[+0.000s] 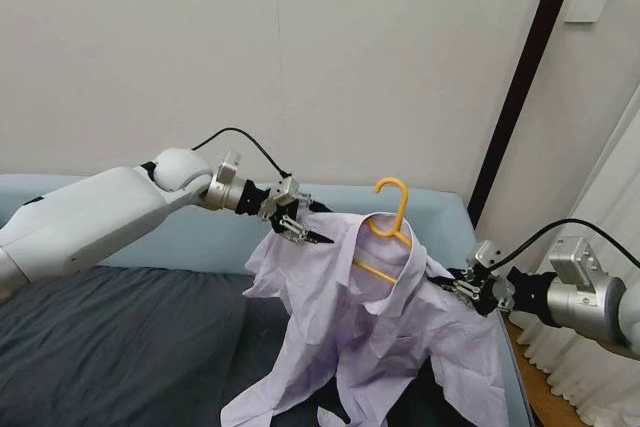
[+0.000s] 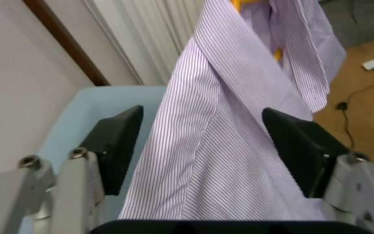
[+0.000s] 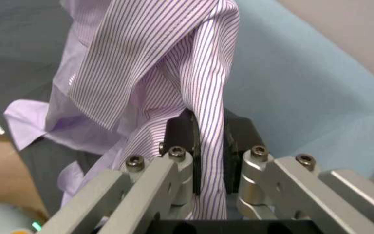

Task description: Pick up the clothes from the sofa and hang them on the clothes hanger.

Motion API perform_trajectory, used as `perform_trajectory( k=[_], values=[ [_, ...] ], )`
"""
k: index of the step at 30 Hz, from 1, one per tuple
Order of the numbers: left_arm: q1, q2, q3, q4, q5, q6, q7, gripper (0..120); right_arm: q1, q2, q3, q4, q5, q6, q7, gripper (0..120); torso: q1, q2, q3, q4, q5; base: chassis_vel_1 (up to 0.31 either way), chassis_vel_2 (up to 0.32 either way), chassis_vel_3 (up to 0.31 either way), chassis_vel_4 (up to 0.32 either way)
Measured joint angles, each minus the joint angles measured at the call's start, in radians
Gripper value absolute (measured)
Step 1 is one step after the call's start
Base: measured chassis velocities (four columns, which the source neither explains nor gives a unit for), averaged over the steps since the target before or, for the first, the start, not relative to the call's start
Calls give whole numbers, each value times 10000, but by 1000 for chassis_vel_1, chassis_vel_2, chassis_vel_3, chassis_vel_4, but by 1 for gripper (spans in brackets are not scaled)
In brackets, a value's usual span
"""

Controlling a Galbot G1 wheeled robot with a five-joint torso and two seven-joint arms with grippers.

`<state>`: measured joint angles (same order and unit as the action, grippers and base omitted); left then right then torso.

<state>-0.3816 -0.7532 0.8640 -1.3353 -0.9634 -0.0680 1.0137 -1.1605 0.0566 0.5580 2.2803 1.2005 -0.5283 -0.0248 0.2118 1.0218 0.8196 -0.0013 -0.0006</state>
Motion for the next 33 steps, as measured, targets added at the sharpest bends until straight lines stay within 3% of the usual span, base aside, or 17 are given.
perform_trajectory(
  k=[5,10,14,16,19,26,33],
  values=[
    [865,336,-1272,-466,-58,-13,-753,98,-9,377,412,-26,-109,0,537,8,0,0,0,1,0,0,0,0,0],
    [2121,652,-2426,-1378,-209,0,-1954,100,-10,492,694,-24,-60,-13,781,8,0,-1,0,1,-1,0,0,0,0],
    [4303,930,-3562,-3013,-790,-25,-4070,100,34,503,824,167,136,-352,1235,8,0,0,0,4,-3,0,0,0,0],
    [4730,936,-3765,-3331,-821,-53,-4413,100,99,494,802,179,172,-420,1309,8,0,0,-1,1,-3,0,0,0,0],
    [6507,894,-4524,-4327,-747,-185,-5938,100,590,399,619,125,513,-746,1615,8,0,0,-1,0,0,0,0,0,0],
    [8310,236,-4973,-5640,-639,-486,-8655,100,1115,143,543,71,1184,-1262,2149,8,-1,1,-1,1,0,0,0,0,0],
    [8333,-382,-4705,-6027,-559,-543,-9528,100,1417,55,538,284,1775,-1547,2512,8,-1,1,-1,-1,2,0,0,0,0]
  ],
)
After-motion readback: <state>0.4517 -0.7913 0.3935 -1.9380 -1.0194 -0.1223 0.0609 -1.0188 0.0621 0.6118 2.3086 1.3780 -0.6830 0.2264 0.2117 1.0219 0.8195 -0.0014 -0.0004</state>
